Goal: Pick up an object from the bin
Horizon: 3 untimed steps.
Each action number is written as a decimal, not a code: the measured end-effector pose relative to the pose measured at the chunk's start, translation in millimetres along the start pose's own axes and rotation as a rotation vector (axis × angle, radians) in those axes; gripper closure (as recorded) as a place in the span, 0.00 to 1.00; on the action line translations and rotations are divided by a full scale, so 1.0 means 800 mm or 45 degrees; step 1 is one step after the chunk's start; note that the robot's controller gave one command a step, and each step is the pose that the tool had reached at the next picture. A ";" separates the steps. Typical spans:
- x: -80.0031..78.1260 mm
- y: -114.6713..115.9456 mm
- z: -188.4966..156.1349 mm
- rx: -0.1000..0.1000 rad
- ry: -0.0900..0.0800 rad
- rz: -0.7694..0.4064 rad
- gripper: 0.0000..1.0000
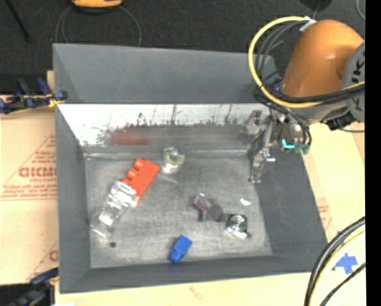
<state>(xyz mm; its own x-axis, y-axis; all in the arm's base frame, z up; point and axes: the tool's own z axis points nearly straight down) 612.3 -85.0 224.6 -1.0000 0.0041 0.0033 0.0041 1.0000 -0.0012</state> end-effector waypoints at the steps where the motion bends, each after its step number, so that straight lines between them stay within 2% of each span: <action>1: 0.079 -0.014 0.142 -0.001 0.002 -0.349 0.00; 2: 0.122 -0.010 0.189 -0.002 -0.024 -0.028 0.00; 3: 0.119 -0.011 0.186 0.002 -0.032 -0.030 1.00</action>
Offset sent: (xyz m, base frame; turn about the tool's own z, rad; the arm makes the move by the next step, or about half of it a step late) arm -0.0615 -0.0098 -0.1109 -0.2762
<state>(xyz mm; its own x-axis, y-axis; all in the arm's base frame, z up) 516.7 -94.0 76.1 -0.9996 -0.0193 -0.0219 -0.0192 0.9998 -0.0033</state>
